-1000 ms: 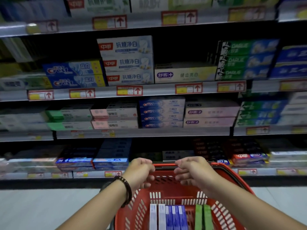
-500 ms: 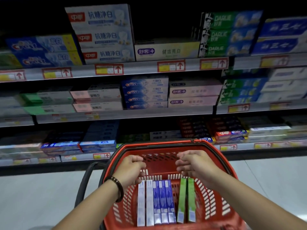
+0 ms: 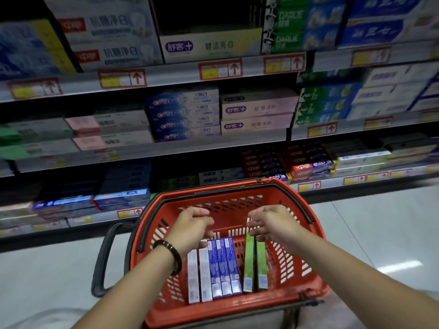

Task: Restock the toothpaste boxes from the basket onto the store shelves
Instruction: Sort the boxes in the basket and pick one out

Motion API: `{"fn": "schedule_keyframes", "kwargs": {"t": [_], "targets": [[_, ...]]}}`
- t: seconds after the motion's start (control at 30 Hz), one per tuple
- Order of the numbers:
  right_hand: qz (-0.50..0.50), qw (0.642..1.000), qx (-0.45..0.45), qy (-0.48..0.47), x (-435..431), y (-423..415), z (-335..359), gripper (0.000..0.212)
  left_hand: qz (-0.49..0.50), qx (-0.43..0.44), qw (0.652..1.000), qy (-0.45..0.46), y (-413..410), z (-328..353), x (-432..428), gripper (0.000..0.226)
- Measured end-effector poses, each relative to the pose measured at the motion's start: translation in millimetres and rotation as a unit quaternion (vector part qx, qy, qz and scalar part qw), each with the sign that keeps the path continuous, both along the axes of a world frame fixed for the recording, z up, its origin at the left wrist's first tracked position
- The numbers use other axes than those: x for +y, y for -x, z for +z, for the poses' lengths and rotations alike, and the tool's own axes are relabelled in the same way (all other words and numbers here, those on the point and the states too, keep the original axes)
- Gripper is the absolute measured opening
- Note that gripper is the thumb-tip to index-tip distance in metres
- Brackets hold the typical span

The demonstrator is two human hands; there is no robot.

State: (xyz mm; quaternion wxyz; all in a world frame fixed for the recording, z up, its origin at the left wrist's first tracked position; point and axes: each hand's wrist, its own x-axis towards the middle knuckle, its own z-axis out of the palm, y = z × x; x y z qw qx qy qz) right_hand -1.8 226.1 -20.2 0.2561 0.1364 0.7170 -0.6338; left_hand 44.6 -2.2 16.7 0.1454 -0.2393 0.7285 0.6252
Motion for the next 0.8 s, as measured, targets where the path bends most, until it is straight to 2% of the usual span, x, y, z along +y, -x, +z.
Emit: {"fn": "schedule_keyframes", "kwargs": {"t": [0.17, 0.37, 0.63, 0.8], "targets": [[0.003, 0.999, -0.007, -0.04, 4, 3, -13, 0.012, -0.036, -0.005, 0.999, 0.029, 7, -4, 14, 0.016], [0.011, 0.996, -0.033, -0.077, 2, 9, -34, 0.012, -0.13, -0.02, 0.983, 0.127, 8, -31, 26, 0.011], [0.005, 0.987, -0.083, -0.135, 8, 22, -71, 0.014, -0.167, -0.091, 0.97, 0.151, 8, -94, 43, 0.007], [0.006, 0.981, -0.109, -0.161, 11, 26, -102, 0.012, -0.184, -0.107, 0.965, 0.154, 11, -126, 58, 0.01]]}}
